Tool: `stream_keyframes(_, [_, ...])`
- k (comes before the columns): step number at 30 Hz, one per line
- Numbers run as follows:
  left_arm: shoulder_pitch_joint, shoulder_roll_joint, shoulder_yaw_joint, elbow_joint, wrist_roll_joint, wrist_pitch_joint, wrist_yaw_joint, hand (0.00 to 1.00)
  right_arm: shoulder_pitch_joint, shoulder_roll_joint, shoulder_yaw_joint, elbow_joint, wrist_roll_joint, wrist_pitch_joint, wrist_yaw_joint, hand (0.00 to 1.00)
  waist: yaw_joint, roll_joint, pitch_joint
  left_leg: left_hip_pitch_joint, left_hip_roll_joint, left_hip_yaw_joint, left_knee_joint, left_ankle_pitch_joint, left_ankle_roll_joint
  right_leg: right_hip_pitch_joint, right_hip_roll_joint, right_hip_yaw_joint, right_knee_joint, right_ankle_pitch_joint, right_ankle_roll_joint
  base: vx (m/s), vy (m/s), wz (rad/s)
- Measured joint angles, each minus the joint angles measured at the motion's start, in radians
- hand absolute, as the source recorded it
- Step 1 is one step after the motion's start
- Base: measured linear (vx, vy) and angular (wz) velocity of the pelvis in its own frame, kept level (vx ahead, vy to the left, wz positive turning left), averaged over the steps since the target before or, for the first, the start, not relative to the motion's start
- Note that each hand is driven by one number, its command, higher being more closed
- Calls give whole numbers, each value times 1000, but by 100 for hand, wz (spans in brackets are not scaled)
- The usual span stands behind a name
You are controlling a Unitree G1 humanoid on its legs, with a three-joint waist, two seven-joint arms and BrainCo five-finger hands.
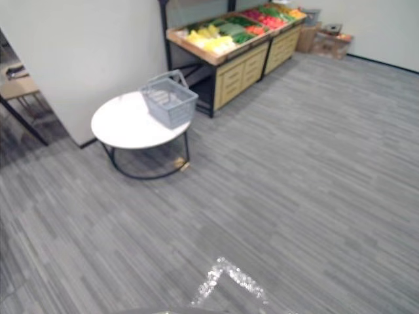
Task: Pick vegetable in the basket
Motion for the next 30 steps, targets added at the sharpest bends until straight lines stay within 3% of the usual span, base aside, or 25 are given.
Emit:
stream_keyframes(5, [2, 1, -1, 0, 0, -16, -16, 0, -2, 6, 0, -2, 0, 0, 0, 0, 0, -10, 7, 1, 3, 1, 1, 1, 1, -1, 2, 0, 0, -1, 0, -63, -49, -2])
stream_keyframes(30, [1, -1, 18, 0, 2, -15, -5, 0, -4, 9, 0, -4, -2, -9, -8, 0, 0, -10, 6, 14, 5, 8, -18, 1, 1, 0, 6, 1, -1, 0, -1, -2, -22, 0])
